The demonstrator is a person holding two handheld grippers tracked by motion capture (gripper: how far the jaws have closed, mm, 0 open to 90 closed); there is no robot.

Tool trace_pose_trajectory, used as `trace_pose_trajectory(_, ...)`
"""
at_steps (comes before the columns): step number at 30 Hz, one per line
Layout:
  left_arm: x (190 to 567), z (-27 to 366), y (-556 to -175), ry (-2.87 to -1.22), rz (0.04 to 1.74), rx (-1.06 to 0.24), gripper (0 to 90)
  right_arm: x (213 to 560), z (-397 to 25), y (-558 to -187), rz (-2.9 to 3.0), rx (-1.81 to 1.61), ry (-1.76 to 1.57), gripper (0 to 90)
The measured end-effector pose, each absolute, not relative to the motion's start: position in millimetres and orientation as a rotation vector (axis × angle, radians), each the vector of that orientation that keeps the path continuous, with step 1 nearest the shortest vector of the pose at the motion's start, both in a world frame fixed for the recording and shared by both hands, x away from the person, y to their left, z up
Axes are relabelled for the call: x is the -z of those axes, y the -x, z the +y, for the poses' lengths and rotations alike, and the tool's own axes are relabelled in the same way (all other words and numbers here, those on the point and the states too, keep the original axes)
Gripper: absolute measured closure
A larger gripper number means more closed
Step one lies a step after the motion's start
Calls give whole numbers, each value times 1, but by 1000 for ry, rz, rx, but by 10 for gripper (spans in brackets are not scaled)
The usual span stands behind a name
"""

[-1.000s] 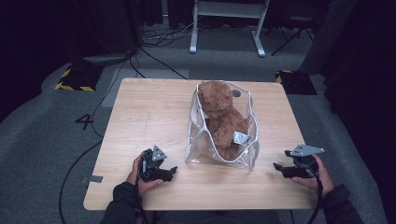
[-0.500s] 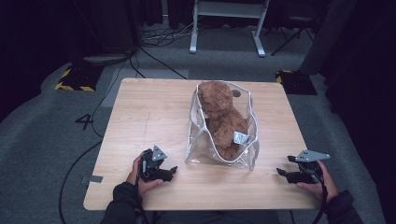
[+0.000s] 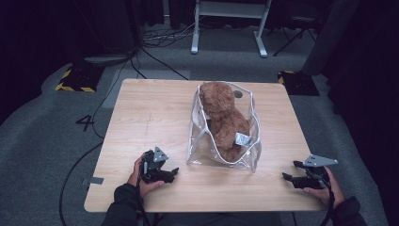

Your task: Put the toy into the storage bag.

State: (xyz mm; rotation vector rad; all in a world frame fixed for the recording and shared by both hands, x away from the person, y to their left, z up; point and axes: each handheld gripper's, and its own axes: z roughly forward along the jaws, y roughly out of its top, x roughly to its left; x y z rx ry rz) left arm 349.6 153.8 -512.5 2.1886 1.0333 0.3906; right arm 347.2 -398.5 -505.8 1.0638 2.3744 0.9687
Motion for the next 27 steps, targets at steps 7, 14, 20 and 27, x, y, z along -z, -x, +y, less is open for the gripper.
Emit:
trace_pose_trajectory(7, 512, 154, -350, -2188, 1034, -391, 156, 512, -407, -345, 2336, -1037, -1093, 206)
trace_pose_trajectory(14, 513, 154, -350, -2189, 1033, -391, 157, 512, -407, -345, 2336, -1038, -1093, 206)
trace_pose_trajectory(20, 513, 154, -350, -2188, 1034, -391, 157, 512, -407, -345, 2336, -1039, -1093, 205)
trace_pose_trajectory(27, 512, 154, -350, -2189, 1032, -391, 157, 512, -407, -345, 2333, -1035, -1095, 203)
